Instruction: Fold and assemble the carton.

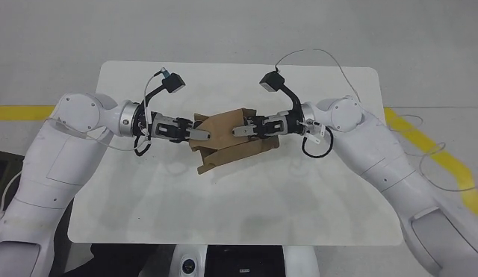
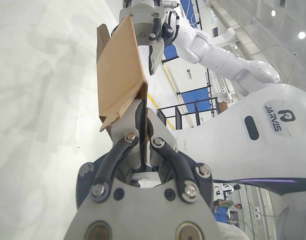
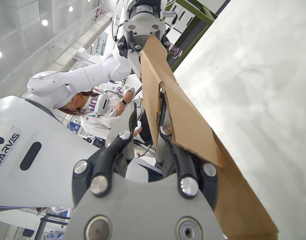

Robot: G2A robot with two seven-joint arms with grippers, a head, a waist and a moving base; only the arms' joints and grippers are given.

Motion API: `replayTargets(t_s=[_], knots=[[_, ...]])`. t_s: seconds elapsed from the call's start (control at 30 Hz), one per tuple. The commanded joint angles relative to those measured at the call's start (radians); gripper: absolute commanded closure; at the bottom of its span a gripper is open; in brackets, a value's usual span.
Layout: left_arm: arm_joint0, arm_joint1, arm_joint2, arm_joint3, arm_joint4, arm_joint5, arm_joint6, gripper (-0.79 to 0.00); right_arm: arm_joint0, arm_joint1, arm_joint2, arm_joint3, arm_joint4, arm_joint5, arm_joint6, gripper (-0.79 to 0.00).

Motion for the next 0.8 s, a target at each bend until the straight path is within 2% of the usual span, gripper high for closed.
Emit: replayTargets(t_s=[0.0, 0.33, 0.47, 0.5, 0.53, 0.57, 0.73, 0.77], knots=[[0.0, 0.001, 0.001, -0.003, -0.001, -0.001, 0.001, 0.0, 0.007, -0.002, -0.008, 0.002, 0.006, 0.0, 0.0, -0.154], [0.003, 0.008, 0.007, -0.013, -0.003, -0.003, 0.003, 0.0, 0.038, -0.01, -0.048, 0.014, 0.03, 0.007, 0.007, -0.126], [0.002, 0.01, 0.009, -0.014, -0.005, -0.006, 0.006, 0.0, 0.047, -0.013, -0.061, 0.021, 0.038, 0.007, 0.007, -0.089], [0.001, 0.01, 0.009, -0.013, -0.006, -0.007, 0.006, 0.0, 0.048, -0.013, -0.063, 0.022, 0.039, 0.007, 0.007, -0.071], [0.001, 0.011, 0.009, -0.012, -0.007, -0.007, 0.007, 0.0, 0.049, -0.013, -0.066, 0.023, 0.04, 0.008, 0.008, -0.012], [0.0, 0.011, 0.01, -0.011, -0.007, -0.007, 0.007, 0.0, 0.05, -0.014, -0.068, 0.025, 0.042, 0.008, 0.008, 0.0], [-0.002, 0.014, 0.012, -0.009, -0.01, -0.009, 0.009, 0.0, 0.054, -0.014, -0.077, 0.028, 0.05, 0.007, 0.007, 0.0], [-0.002, 0.014, 0.012, -0.009, -0.01, -0.009, 0.009, -0.058, 0.055, -0.014, -0.078, 0.029, 0.051, 0.006, 0.006, 0.0]])
